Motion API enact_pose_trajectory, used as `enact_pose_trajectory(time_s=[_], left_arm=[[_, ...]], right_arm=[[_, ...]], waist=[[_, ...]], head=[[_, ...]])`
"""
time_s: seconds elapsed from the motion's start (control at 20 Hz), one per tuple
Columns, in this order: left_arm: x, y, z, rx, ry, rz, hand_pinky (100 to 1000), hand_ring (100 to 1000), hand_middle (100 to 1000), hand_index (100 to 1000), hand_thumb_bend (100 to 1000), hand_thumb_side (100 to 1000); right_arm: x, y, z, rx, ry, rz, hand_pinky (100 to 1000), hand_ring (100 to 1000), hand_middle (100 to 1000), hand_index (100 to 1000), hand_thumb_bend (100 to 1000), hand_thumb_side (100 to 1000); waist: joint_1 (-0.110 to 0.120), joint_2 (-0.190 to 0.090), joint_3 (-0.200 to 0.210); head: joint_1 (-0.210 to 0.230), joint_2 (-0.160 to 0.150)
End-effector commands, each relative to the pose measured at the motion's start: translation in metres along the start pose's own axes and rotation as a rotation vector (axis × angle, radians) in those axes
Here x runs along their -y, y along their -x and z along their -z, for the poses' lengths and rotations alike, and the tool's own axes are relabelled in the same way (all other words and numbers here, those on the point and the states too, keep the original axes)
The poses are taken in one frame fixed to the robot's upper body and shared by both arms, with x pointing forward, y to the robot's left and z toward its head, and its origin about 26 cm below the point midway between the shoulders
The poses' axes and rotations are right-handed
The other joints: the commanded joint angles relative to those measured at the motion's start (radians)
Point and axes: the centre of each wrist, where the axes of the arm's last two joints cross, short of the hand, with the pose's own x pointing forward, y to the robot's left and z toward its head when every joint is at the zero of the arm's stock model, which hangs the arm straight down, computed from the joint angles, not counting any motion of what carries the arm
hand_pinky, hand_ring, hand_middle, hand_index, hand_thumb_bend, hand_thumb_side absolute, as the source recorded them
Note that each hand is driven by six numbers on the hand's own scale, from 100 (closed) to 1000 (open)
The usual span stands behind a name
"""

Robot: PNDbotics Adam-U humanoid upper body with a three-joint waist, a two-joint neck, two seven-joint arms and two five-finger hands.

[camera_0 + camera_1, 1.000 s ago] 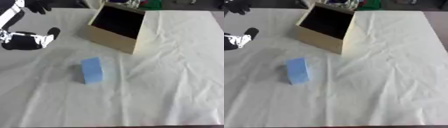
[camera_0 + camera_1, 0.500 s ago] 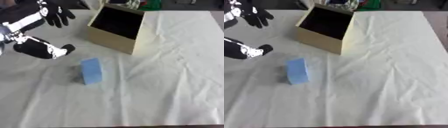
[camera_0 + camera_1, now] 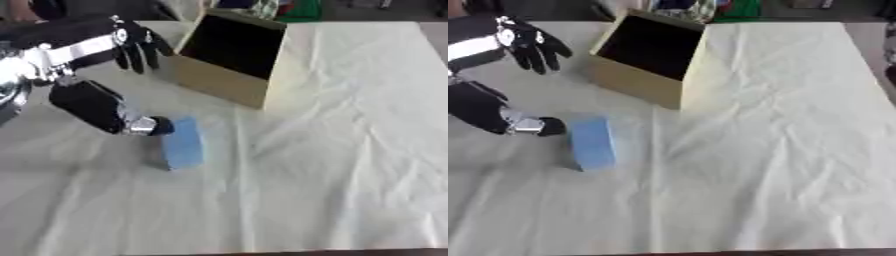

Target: Pick up objects on the table and place them in the box.

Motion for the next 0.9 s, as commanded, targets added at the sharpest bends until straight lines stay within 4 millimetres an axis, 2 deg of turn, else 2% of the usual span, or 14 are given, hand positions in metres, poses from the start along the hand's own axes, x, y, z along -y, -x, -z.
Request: enact_pose_trajectory(time_s=[0.05,0.25,0.55,0.75,0.9], left_arm=[[-0.004,-0.010,0.000,-0.003,0.035,0.035,695,676,678,849,683,527],[0.001,-0.018,0.006,-0.029,0.098,0.027,720,719,738,832,664,555],[0.010,-0.023,0.011,-0.083,0.132,0.025,789,784,800,870,654,538],[0.018,-0.018,0.013,-0.129,0.149,0.043,810,799,813,893,663,477],[0.022,-0.014,0.015,-0.139,0.163,0.070,832,819,834,921,687,374]], right_arm=[[0.007,-0.005,0.005,0.026,-0.016,-0.020,751,748,732,845,100,365],[0.006,-0.005,0.005,0.021,-0.017,-0.019,751,748,731,845,100,368],[0.006,-0.005,0.004,0.017,-0.017,-0.018,751,747,730,843,100,370],[0.006,-0.005,0.004,0.016,-0.017,-0.016,751,747,729,842,100,366],[0.005,-0.005,0.004,0.016,-0.015,-0.013,751,747,728,842,100,368]], waist=[[0.016,-0.038,0.003],[0.018,-0.040,0.006],[0.020,-0.041,0.008],[0.020,-0.039,0.006],[0.019,-0.037,0.003]], head=[[-0.008,0.010],[-0.011,0.010],[-0.013,0.010],[-0.012,0.007],[-0.011,0.004]])
